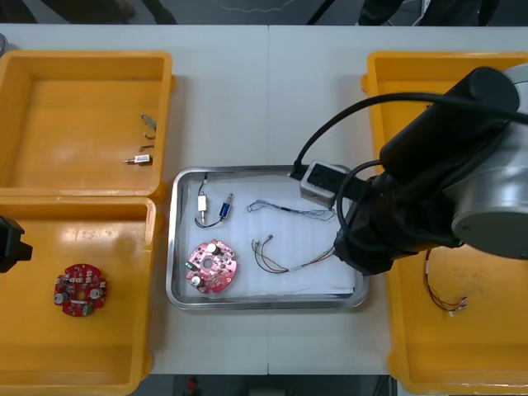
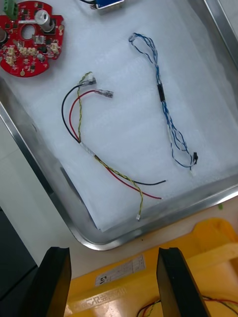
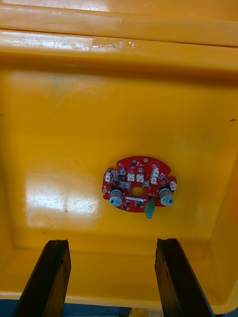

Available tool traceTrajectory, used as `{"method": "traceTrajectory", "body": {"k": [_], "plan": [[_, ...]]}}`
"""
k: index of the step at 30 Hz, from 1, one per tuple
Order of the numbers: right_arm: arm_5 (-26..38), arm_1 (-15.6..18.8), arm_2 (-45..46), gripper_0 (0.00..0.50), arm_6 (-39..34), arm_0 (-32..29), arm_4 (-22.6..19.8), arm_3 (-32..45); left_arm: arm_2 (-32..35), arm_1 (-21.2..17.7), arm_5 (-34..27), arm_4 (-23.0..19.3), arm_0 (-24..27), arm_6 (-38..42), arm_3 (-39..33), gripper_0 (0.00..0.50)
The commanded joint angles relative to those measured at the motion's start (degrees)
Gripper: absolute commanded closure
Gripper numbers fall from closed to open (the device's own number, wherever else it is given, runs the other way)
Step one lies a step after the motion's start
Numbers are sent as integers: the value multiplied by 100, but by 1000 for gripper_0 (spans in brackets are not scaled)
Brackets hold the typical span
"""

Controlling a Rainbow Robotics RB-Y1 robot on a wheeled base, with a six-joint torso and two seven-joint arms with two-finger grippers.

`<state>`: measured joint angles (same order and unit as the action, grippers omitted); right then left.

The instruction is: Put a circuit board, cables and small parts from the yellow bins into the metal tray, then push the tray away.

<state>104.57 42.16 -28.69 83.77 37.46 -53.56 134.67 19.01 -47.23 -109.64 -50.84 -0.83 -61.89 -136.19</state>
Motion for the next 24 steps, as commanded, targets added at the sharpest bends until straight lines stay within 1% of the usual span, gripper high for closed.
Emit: {"method": "traceTrajectory", "body": {"k": [1, 3, 6, 7, 8, 11, 15, 17, 18, 19, 20, 21, 24], "plan": [[-95, -225, -734, 0, 693, 516, 425, 77, 182, -243, -36, -49, -93, -508, -13, 0], [-104, -366, -910, 0, 790, 595, 469, -28, 182, -243, -36, -49, -93, -508, -13, 0], [-148, -674, -1253, 0, 878, 692, 680, -178, 182, -243, -36, -49, -93, -508, -13, 0], [-148, -674, -1253, 0, 878, 692, 680, -178, 182, -243, -36, -49, -93, -508, -13, 0], [-244, -806, -1499, 0, 896, 754, 812, -274, 182, -243, -36, -49, -93, -508, -13, 0], [-473, -973, -1921, 0, 939, 806, 1032, -459, 182, -243, -36, -49, -93, -508, -13, 0], [-939, -1140, -2448, 0, 983, 806, 1331, -766, 182, -243, -36, -49, -93, -508, -13, 0], [-1141, -1219, -2694, 0, 1001, 806, 1506, -898, 182, -243, -36, -49, -93, -508, -13, 0], [-1229, -1280, -2852, 0, 1010, 806, 1665, -969, 182, -243, -36, -49, -93, -508, -13, 0], [-1290, -1350, -3010, 0, 1019, 806, 1805, -1039, 182, -243, -36, -49, -93, -508, -13, 0], [-1290, -1350, -3010, 0, 1019, 806, 1805, -1039, 182, -243, -36, -49, -93, -508, -13, 0], [-1308, -1430, -3142, 0, 1019, 806, 1911, -1162, 182, -243, -36, -49, -93, -508, -13, 0], [-1308, -1544, -3300, 0, 1027, 815, 1981, -1303, 182, -243, -36, -49, -93, -508, -13, 0]]}}
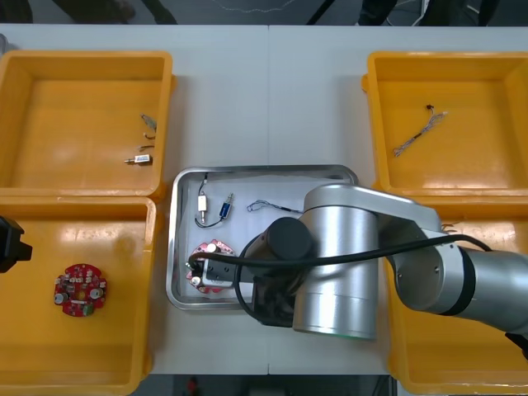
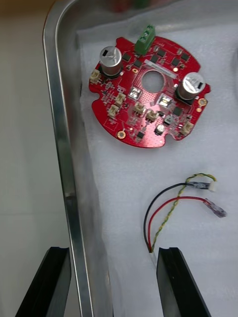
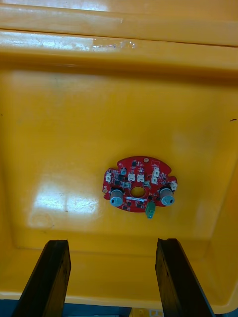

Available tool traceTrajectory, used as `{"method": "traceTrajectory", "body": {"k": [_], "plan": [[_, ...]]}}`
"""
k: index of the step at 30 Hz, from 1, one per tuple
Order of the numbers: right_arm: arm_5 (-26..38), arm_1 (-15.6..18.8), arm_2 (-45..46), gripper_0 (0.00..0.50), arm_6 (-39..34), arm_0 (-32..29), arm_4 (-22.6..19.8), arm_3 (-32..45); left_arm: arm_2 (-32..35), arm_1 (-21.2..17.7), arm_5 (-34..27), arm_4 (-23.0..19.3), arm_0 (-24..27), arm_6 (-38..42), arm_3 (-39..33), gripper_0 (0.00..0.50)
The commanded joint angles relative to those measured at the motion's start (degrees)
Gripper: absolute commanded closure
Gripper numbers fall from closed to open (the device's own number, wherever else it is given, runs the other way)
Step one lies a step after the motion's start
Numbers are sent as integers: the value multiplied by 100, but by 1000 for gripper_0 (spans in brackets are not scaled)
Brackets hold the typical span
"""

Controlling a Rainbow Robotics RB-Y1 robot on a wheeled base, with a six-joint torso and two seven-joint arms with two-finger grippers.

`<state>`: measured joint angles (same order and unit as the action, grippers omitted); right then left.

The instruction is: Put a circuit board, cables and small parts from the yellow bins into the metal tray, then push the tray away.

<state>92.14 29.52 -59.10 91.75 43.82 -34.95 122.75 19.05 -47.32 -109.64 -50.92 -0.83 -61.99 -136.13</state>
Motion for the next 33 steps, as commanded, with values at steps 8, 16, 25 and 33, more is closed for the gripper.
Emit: {"method": "traceTrajectory", "body": {"k": [8, 16, 25, 33], "plan": [[-266, -404, -735, 0, 247, 188, 446, -445, 178, -234, -36, -41, -93, -498, -19, 0], [-284, -386, -1087, 0, 212, 232, 665, -507, 178, -234, -36, -41, -93, -498, -19, 0], [-319, -342, -1262, 0, 212, 232, 771, -639, 178, -234, -36, -41, -93, -498, -19, 0], [-565, -368, -1297, 0, 212, 232, 859, -841, 178, -234, -36, -41, -93, -498, -19, 0]]}}
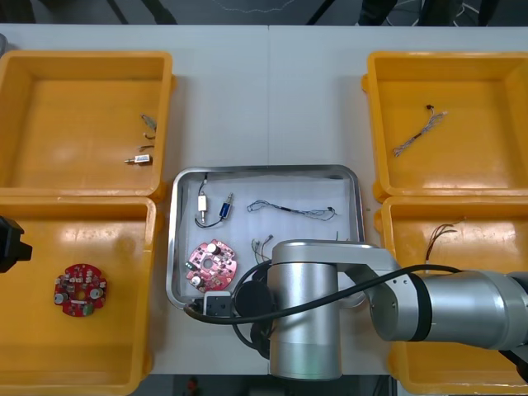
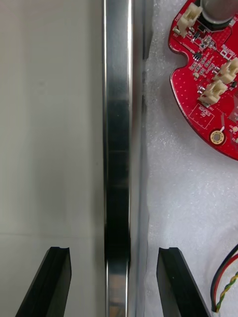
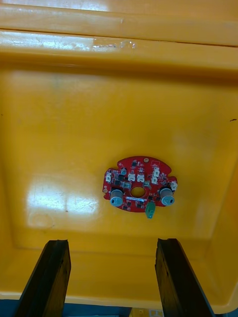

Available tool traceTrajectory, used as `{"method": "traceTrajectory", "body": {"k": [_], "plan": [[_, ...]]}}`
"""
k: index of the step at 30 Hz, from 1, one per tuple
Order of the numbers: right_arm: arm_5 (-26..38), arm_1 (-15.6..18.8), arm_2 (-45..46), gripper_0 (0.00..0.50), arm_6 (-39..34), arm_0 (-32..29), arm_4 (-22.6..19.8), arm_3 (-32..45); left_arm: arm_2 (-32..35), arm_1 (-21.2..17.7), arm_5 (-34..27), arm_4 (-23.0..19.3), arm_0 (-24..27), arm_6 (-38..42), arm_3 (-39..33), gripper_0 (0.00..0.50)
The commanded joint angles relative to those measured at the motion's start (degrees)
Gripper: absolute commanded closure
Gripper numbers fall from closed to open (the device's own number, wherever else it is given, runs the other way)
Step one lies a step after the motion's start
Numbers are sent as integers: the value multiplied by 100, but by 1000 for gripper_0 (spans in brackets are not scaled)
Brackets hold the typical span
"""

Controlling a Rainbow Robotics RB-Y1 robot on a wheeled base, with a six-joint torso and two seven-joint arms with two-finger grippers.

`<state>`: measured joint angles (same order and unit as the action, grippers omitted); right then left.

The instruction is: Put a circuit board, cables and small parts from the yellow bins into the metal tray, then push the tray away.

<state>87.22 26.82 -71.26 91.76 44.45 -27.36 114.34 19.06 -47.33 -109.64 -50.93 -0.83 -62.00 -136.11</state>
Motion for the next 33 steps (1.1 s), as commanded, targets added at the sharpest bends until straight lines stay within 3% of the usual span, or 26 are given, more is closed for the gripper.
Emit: {"method": "traceTrajectory", "body": {"k": [1, 5, 7, 8, 10, 13, 33], "plan": [[-74, -98, -81, 0, 210, 169, 99, 0, 177, -233, -36, -40, -93, -497, -21, 0], [-74, -89, -81, 0, 237, 169, 108, -17, 177, -233, -36, -40, -93, -497, -21, 0], [-74, -89, -81, 148, 237, 169, 108, -61, 177, -233, -36, -40, -93, -497, -21, 0], [-74, -89, -81, 195, 237, 169, 108, -52, 177, -233, -36, -40, -93, -497, -21, 0], [-74, -89, -81, 393, 210, 169, 108, -52, 177, -233, -36, -40, -93, -497, -21, 0], [-74, -98, -81, 485, 210, 178, 125, -61, 177, -233, -36, -40, -93, -497, -21, 0], [-82, 52, -81, 500, 149, 785, 327, -96, 177, -233, -36, -40, -93, -497, -21, 0]]}}
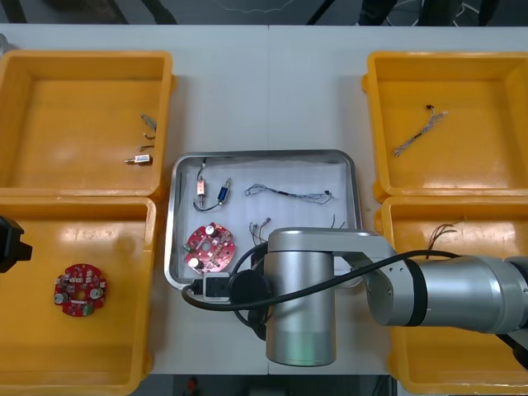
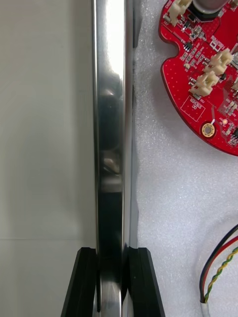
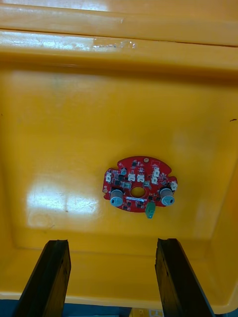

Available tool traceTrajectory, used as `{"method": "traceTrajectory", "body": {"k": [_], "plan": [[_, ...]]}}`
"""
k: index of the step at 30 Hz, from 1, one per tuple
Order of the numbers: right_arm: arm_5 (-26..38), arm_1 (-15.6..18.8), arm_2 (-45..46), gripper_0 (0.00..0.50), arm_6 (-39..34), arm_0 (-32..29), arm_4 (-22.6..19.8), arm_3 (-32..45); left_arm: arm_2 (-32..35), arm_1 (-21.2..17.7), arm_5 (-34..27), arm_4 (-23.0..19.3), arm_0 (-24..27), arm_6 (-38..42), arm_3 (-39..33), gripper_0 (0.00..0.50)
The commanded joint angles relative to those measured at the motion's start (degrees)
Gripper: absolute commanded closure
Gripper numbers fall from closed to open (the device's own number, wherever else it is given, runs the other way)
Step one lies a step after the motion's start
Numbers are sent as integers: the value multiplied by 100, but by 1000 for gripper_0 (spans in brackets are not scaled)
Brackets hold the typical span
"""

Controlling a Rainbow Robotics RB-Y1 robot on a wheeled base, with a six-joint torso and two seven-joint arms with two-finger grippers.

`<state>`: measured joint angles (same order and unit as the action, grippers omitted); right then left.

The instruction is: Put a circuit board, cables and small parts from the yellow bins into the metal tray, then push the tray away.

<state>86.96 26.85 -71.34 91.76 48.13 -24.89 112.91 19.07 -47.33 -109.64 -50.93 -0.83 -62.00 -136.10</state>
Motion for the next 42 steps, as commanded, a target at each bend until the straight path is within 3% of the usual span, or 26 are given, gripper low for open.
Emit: {"method": "traceTrajectory", "body": {"k": [1, 18, 31, 42], "plan": [[-47, 57, -73, 500, 140, 470, 116, 46, 176, -233, -36, -40, -93, -497, -21, 0], [-117, 171, -73, 500, 44, 1269, 177, -323, 176, -233, -36, -40, -93, -497, -21, 0], [-355, -216, -73, 500, 114, 1849, 177, -1228, 176, -233, -36, -40, -93, -497, -21, 0], [-706, -295, -73, 500, 237, 2210, 151, -1808, 176, -233, -36, -40, -93, -497, -21, 0]]}}
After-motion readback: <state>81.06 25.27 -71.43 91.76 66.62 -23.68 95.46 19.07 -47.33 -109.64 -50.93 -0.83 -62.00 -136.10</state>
